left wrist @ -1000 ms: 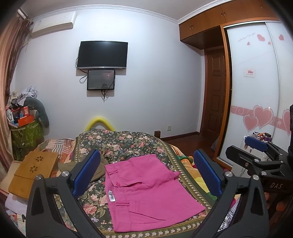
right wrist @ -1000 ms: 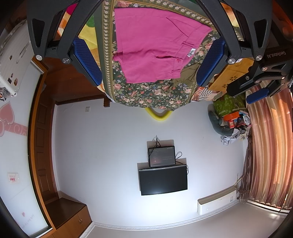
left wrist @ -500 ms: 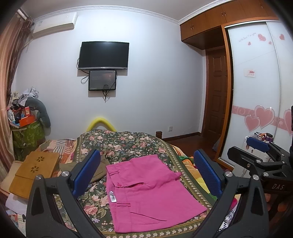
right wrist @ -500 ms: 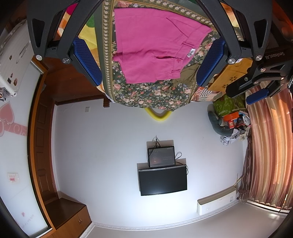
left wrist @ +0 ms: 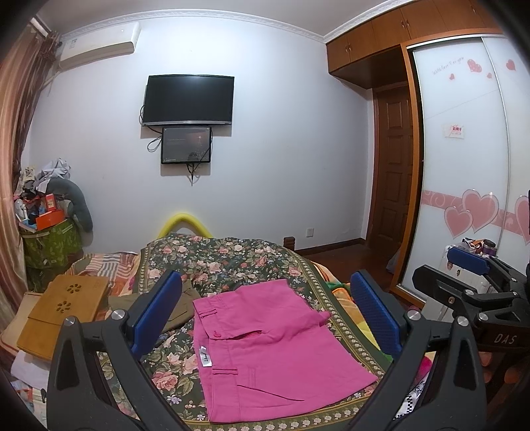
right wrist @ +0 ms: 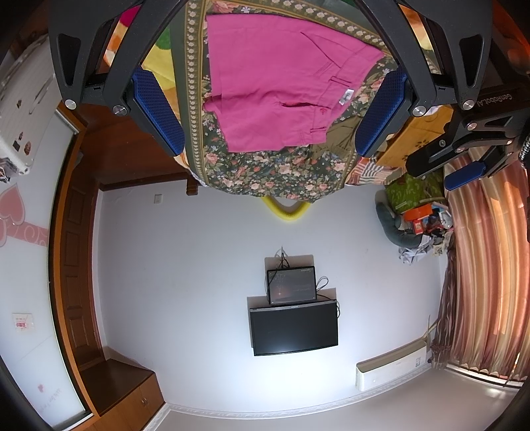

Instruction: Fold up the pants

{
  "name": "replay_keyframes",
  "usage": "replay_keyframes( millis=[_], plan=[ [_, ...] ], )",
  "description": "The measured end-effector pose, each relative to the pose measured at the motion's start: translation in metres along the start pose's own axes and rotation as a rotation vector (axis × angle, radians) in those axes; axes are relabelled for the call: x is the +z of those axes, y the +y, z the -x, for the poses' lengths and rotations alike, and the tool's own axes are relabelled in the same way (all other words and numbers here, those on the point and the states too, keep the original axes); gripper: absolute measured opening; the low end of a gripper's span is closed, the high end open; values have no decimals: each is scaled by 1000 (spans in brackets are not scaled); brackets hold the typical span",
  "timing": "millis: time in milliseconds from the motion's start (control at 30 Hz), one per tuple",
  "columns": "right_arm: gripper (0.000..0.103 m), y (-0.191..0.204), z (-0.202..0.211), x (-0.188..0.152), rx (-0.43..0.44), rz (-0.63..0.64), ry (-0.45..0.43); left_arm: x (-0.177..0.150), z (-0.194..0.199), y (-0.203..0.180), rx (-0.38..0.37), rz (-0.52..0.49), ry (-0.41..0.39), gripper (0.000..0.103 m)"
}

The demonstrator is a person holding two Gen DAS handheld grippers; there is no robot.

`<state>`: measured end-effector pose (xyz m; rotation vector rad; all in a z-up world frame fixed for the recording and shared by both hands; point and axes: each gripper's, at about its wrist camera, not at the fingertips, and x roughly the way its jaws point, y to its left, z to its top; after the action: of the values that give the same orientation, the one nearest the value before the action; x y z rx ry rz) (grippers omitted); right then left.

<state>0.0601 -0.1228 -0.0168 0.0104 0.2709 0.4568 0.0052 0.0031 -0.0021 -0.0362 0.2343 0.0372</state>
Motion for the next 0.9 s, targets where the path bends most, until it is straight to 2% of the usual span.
replay_keyframes(
  millis=[267,467,700,900],
  plan=[
    [102,0,-11,-3,-4,6,18,-3,-11,1,7,4,21,103],
    [102,-7,-28,-10,-9,-3,56,-10,-35,10,11,14,65,103],
    [102,-25,-68,-32,-36,-34,155,-26,-89,29,36,45,173,103],
    [102,-47,-112,-63,-82,-42,284,-51,-147,48,97,38,293,103]
  ],
)
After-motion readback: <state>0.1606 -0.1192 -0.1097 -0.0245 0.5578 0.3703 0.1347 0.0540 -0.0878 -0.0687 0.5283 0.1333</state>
